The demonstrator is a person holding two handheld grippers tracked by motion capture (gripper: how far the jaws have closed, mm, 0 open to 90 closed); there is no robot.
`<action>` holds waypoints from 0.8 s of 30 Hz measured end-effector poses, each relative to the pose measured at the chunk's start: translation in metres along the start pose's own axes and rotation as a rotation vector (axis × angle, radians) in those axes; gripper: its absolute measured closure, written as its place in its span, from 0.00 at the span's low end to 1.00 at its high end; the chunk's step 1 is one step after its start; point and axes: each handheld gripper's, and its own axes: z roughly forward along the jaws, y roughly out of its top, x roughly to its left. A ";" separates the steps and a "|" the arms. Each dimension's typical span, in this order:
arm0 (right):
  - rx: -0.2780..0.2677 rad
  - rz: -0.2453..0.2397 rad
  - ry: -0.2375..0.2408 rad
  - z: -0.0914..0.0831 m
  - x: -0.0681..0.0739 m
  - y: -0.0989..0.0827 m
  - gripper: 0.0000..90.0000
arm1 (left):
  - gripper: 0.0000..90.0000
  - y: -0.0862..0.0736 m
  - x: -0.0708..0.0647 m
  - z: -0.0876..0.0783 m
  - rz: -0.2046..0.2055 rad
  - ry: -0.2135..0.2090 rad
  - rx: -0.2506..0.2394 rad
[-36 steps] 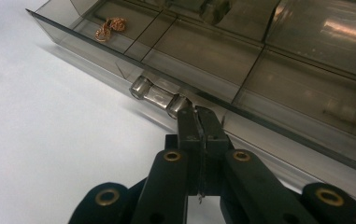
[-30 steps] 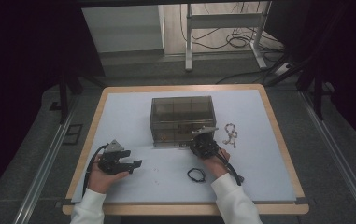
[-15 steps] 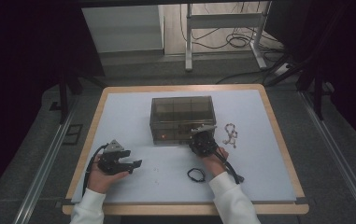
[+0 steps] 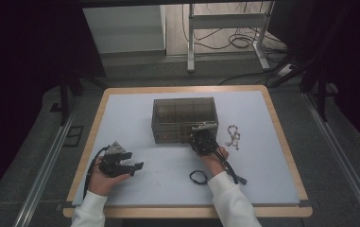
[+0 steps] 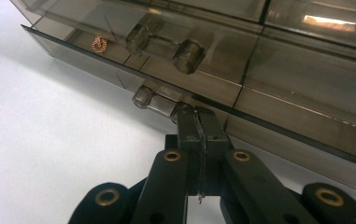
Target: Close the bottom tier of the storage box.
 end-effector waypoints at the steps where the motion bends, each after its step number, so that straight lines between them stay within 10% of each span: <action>1: 0.001 0.003 0.001 0.000 0.000 0.000 1.00 | 0.35 0.000 0.000 0.000 0.000 0.000 0.000; 24: -0.022 0.028 -0.025 0.003 0.004 0.012 1.00 | 0.35 0.000 0.001 0.001 -0.001 0.000 0.005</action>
